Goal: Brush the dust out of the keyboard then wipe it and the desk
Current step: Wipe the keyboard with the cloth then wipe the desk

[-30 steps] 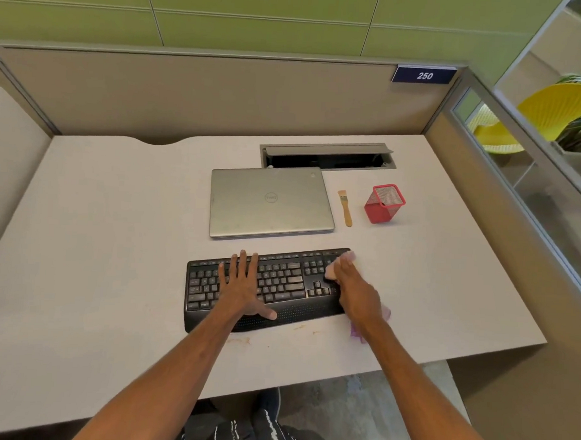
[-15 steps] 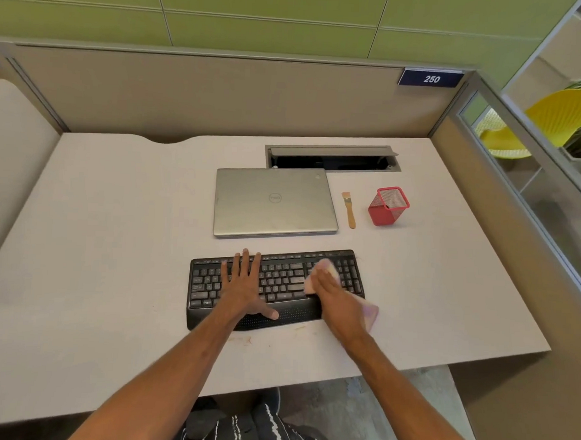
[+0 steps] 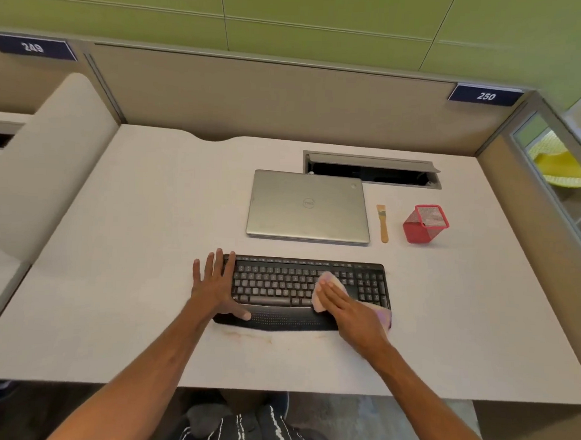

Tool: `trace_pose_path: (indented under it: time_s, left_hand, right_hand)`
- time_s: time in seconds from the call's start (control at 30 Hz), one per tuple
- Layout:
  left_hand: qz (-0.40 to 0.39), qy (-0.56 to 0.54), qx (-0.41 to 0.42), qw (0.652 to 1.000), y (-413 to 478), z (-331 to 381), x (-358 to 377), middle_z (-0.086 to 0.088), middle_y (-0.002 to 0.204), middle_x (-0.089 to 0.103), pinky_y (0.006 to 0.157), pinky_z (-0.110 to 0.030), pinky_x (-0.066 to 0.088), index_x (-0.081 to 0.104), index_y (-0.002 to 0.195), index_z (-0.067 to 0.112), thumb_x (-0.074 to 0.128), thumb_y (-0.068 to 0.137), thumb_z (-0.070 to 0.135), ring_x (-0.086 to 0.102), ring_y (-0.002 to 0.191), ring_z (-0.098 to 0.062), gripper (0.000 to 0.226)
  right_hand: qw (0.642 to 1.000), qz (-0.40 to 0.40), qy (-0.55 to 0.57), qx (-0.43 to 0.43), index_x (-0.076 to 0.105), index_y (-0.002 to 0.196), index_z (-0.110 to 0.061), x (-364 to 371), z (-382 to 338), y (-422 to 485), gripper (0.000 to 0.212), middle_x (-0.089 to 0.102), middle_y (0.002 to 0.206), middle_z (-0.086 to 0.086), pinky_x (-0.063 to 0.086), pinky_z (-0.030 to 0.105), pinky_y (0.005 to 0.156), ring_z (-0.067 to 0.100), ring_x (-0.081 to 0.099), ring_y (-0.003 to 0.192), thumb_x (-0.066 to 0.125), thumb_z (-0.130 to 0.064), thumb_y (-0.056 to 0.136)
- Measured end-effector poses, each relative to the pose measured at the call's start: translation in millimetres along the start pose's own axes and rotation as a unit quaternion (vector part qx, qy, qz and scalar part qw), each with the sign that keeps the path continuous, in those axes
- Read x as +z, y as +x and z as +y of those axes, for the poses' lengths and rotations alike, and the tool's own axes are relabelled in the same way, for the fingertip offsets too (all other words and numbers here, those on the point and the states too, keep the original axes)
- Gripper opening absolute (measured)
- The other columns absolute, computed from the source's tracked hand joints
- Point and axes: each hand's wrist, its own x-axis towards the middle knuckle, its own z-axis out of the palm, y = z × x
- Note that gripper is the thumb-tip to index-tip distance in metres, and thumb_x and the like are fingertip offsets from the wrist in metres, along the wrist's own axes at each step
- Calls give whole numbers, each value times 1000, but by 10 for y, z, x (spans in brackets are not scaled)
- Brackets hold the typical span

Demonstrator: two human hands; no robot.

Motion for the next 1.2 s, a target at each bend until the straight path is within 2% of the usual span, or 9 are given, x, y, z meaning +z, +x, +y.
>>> trace_pose_path:
  time_s: [0.13, 0.33, 0.57, 0.7, 0.77, 0.87, 0.93, 1.03, 1.2]
  left_hand:
    - [-8, -39, -8, 999, -6, -112, 43, -15, 174, -39, 125, -63, -25, -37, 165, 27, 84, 59, 91, -33, 163, -37, 174]
    - [21, -62, -28, 997, -17, -302, 14, -16, 178, -32, 130, -63, -16, -26, 170, 36, 81, 72, 87, -25, 166, -38, 154]
    - [21, -95, -29, 995, -19, -537, 7, -15, 179, -29, 130, -61, -16, -22, 171, 38, 71, 79, 89, -26, 166, -37, 140]
    - [29, -126, -13, 992, 94, -591, -23, -14, 182, -21, 132, -61, -12, -10, 173, 46, 46, 100, 82, -21, 168, -37, 99]
    - [42, -113, -14, 993, 144, -596, -10, -13, 183, -17, 133, -61, -9, -5, 173, 48, 33, 107, 75, -17, 169, -37, 81]
    - [54, -80, -11, 995, 179, -606, 14, -14, 182, -18, 134, -62, -7, -9, 173, 47, 27, 110, 72, -15, 169, -37, 77]
    - [65, -76, -21, 995, 187, -628, 1, -14, 182, -21, 132, -61, -9, -11, 173, 46, 30, 107, 76, -16, 169, -37, 83]
    - [75, -79, -15, 994, 199, -649, 10, -13, 181, -23, 132, -61, -9, -13, 172, 46, 29, 103, 83, -17, 168, -38, 89]
    - [101, -75, 37, 991, 252, -668, 135, -12, 182, -21, 132, -63, -8, -15, 169, 55, -27, 69, 99, -18, 169, -37, 109]
  right_hand:
    - [999, -2, 14, -47, 18, 167, -28, -22, -436, 399, 97, 7, 174, -10, 62, 32, 71, 13, 21, 157, 72, -4, 89]
    - [986, -11, 30, -166, 23, 165, -29, 21, -1082, 1016, 93, 14, 172, -11, 64, 39, 75, 11, 18, 158, 63, 7, 90]
    - [981, -15, 14, -192, 14, 167, -34, 29, -781, 797, 91, 4, 174, -15, 56, 33, 96, 6, 4, 159, 64, -4, 96]
    - [994, 8, 17, -104, 9, 167, -34, -11, -901, 1027, 99, 1, 173, -15, 61, 28, 68, 8, 12, 159, 61, 3, 91]
    - [993, 13, 19, -118, 16, 167, -31, 2, -1105, 1188, 95, 7, 173, -13, 62, 32, 67, 10, 17, 158, 61, 4, 90]
    - [977, -7, 46, -209, 29, 163, -26, 85, -1416, 1266, 83, 21, 172, -6, 62, 42, 90, 14, 21, 158, 67, -2, 93]
    - [958, -25, 42, -283, 22, 165, -24, 151, -1478, 1183, 84, 16, 173, -5, 48, 50, 112, 14, 12, 160, 65, -1, 95]
    - [943, -39, 10, -329, 10, 167, -27, 144, -1255, 1008, 88, 2, 175, -6, 29, 52, 125, 11, -2, 160, 55, 1, 98]
    - [960, -27, 4, -280, 9, 168, -28, 57, -1091, 977, 96, -1, 175, -8, 22, 47, 128, 10, -6, 160, 62, 2, 94]
